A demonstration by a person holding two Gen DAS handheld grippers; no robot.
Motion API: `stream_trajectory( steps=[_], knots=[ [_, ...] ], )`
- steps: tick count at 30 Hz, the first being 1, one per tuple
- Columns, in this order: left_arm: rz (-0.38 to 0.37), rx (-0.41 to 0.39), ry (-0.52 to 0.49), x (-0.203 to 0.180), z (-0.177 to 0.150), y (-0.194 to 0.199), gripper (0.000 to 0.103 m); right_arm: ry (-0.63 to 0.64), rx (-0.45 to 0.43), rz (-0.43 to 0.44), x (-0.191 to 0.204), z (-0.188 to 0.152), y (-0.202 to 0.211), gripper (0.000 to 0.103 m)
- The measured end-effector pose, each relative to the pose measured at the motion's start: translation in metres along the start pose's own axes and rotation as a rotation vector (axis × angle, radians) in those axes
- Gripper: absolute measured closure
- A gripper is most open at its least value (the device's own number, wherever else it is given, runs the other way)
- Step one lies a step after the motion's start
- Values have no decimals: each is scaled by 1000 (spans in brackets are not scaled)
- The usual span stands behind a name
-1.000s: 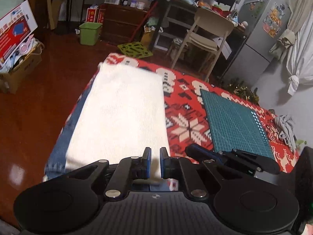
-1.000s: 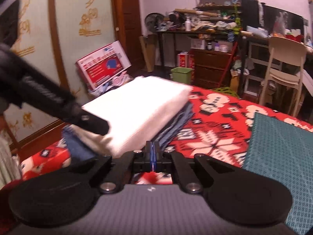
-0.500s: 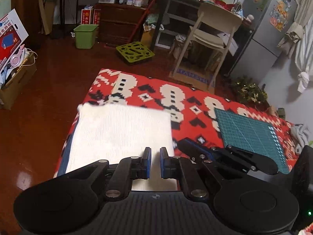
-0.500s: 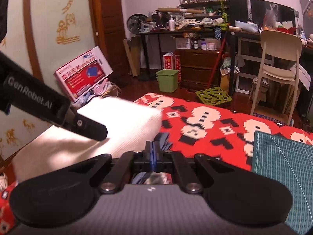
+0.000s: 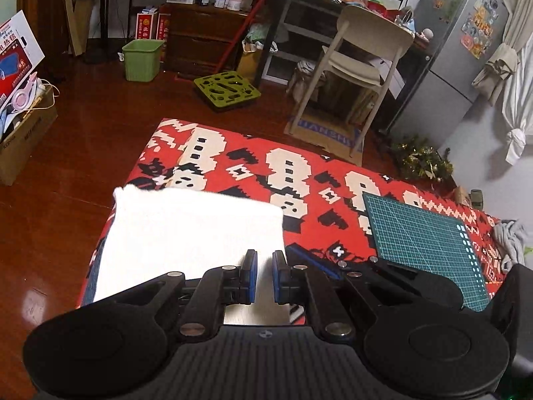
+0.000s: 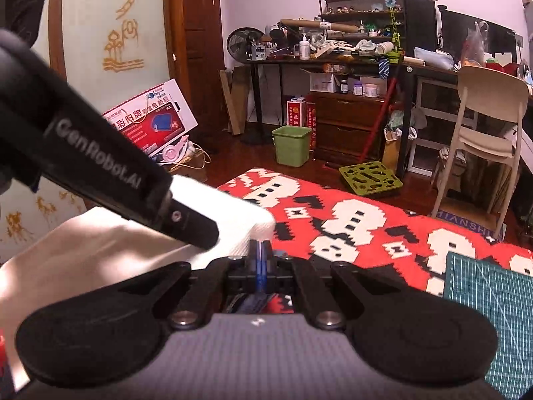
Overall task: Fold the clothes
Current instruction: 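Press the cream sweater's end on the jeans stack with both closed tools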
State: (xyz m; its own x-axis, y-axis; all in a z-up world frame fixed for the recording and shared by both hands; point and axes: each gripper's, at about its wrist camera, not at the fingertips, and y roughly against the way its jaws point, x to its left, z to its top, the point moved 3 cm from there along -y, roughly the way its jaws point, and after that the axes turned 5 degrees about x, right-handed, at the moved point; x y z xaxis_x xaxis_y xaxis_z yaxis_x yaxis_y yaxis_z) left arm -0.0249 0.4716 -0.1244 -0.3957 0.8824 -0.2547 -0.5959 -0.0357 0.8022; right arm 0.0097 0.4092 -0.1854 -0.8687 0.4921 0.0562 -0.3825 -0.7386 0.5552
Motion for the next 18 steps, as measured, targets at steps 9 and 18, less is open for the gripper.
stream_trajectory(
  steps=[9, 18],
  knots=[
    [-3, 9, 1, -4, -19, 12, 94, 30, 17, 21, 18, -18, 23, 102],
    [-8, 27, 5, -4, -49, 34, 94, 73, 38, 51, 42, -37, 52, 102]
  ],
)
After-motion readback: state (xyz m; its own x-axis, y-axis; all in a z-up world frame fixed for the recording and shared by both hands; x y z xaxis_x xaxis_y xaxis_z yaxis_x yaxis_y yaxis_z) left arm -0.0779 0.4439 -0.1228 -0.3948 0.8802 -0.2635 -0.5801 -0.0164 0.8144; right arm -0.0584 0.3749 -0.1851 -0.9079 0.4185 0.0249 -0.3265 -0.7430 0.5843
